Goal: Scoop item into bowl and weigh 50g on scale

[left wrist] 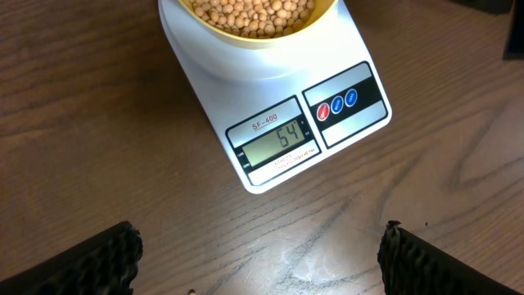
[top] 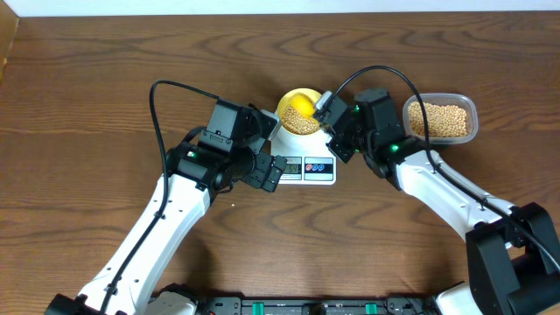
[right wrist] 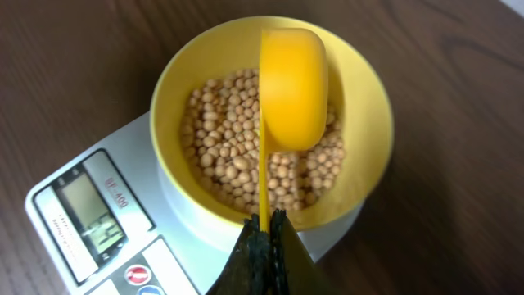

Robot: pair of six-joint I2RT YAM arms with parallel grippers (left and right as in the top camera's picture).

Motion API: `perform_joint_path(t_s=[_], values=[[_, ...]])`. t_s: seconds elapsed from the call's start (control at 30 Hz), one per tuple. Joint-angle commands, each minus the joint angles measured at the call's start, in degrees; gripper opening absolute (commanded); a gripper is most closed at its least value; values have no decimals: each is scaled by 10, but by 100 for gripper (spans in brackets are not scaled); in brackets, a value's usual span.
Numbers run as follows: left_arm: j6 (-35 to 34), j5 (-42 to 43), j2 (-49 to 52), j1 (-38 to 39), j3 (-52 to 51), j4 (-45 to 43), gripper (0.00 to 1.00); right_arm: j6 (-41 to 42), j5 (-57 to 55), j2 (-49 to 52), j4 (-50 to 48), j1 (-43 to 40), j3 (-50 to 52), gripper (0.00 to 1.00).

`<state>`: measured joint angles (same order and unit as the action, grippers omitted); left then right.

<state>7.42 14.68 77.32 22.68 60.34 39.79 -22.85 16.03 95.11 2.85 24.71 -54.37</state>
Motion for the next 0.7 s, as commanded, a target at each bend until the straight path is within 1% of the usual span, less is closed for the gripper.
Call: perform_joint_path(t_s=[0.0,0.2,0.43,0.67], values=[[-5,-2,2,2,-5,0,95,-5,16,5,13,8,-2,1],[-5,-2,2,2,-5,0,95,2,25,5,21,9,-2,1],[-5,-2,2,2,-5,0,95,83,38,5,21,8,-2,1],[-5,-2,2,2,-5,0,95,106,57,5,17,8,-2,1]])
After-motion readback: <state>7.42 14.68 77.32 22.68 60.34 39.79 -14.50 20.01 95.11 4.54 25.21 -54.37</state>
